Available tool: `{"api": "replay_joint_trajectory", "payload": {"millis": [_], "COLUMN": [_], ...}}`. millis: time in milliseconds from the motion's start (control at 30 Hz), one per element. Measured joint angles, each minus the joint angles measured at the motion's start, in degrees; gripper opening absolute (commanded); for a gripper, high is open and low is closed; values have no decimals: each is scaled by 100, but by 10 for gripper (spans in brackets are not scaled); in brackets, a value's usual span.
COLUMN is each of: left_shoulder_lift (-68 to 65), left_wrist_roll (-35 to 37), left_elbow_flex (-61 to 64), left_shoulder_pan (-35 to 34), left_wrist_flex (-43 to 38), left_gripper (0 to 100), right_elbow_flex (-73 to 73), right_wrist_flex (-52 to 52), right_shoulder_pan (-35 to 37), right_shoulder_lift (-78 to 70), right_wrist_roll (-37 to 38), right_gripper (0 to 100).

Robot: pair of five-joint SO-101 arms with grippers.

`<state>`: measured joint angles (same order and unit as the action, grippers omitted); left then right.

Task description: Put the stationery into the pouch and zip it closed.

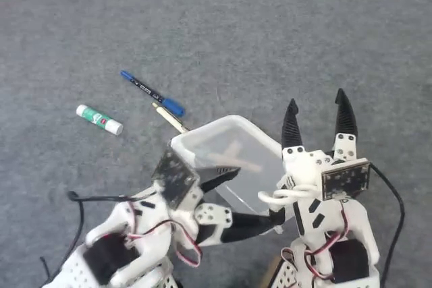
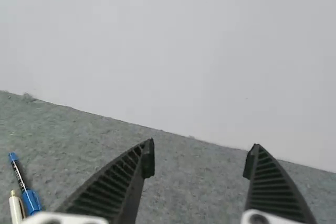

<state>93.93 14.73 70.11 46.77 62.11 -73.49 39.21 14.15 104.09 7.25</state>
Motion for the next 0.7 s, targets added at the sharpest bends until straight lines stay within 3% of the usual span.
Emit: {"api": "replay_joint_trajectory", "payload": {"millis": [167,400,700], "left_shoulder_lift": [-26,-26,-35], "left_wrist_roll": [308,536,580], "left_elbow_flex": [123,844,941], "left_shoulder_pan": [18,-26,-1213], "left_wrist_flex": [-536,-1468,-2022], "left_gripper": [369,238,157], "right_elbow_flex": [0,114,360], "right_wrist_flex": [202,800,1099], "right_shoulder_pan": [88,88,105], "right_shoulder_lift": [0,-79,9], "right_wrist_roll": [0,-35,-53], "right_gripper": [276,277,278]}}
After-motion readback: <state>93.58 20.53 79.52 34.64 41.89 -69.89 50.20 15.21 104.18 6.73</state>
